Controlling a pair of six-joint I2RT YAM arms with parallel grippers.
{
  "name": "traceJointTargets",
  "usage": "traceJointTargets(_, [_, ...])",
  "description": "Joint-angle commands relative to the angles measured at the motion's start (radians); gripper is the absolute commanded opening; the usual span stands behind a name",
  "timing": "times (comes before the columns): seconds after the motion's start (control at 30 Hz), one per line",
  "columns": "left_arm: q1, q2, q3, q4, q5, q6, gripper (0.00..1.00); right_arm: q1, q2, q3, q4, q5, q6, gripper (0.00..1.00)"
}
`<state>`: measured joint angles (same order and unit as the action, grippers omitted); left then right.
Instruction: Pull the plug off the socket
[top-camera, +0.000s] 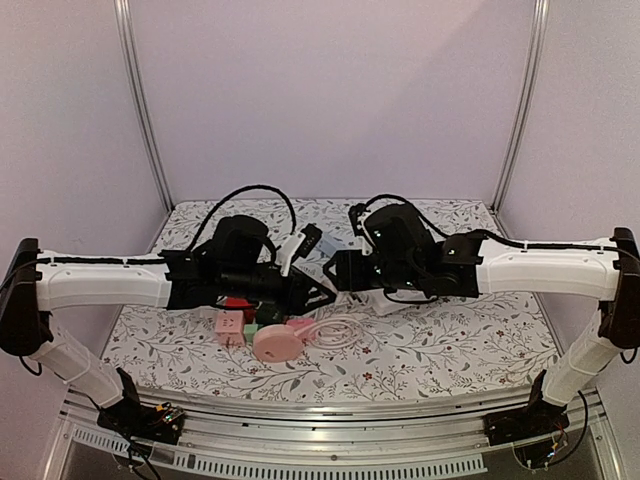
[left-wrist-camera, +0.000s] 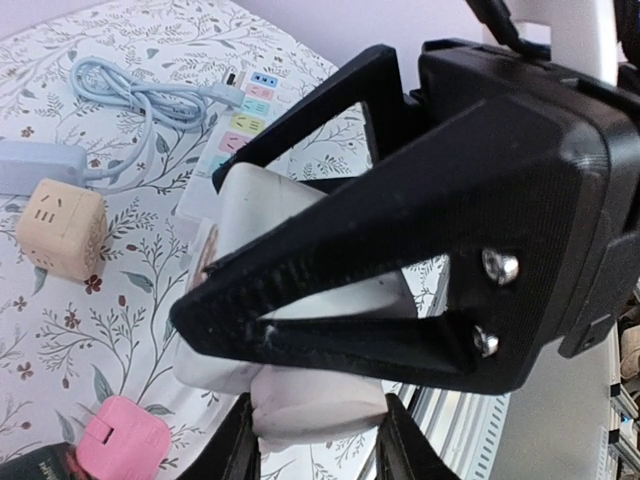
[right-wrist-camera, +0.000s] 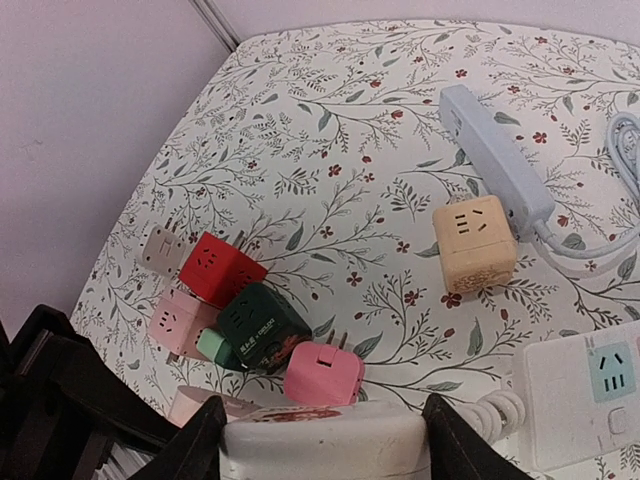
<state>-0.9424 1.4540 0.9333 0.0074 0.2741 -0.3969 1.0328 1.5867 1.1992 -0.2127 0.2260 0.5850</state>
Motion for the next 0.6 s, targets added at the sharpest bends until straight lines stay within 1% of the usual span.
traceJointTargets(0.0, [-0.004,-0.016,0.001,-0.004,-0.033,0.02,0.0,-0.017,-0.062,0.003,-0.07,0.187,0.077,0.25])
traceJointTargets(0.03, [-0.016,-0.017,0.001,-0.037,-0.044,0.031,0.0,-0.016,-0.062,0.006,-0.07,0.192,0.085,0.25])
traceJointTargets(0.13, [-0.045,-0.033,-0.001,-0.049,-0.1,0.056,0.0,-0.02,-0.057,0.016,-0.073,0.194,0.086,0.26])
traceJointTargets(0.3, [-0.047,-0.043,0.005,-0.062,-0.149,0.059,0.0,-0.027,-0.056,0.018,-0.072,0.172,0.078,0.26])
traceJointTargets(0.4, [-0.029,-0.043,0.012,-0.071,-0.137,0.031,0.0,-0.026,-0.057,0.013,-0.034,0.07,0.018,0.26])
traceJointTargets(0.47, [0.002,-0.044,0.005,-0.059,-0.069,-0.001,0.0,-0.026,-0.065,-0.001,0.007,-0.005,-0.036,0.26])
traceJointTargets(0.57, [0.042,-0.053,-0.004,-0.046,-0.012,-0.015,0.0,-0.026,-0.085,-0.018,0.03,-0.126,-0.108,0.26])
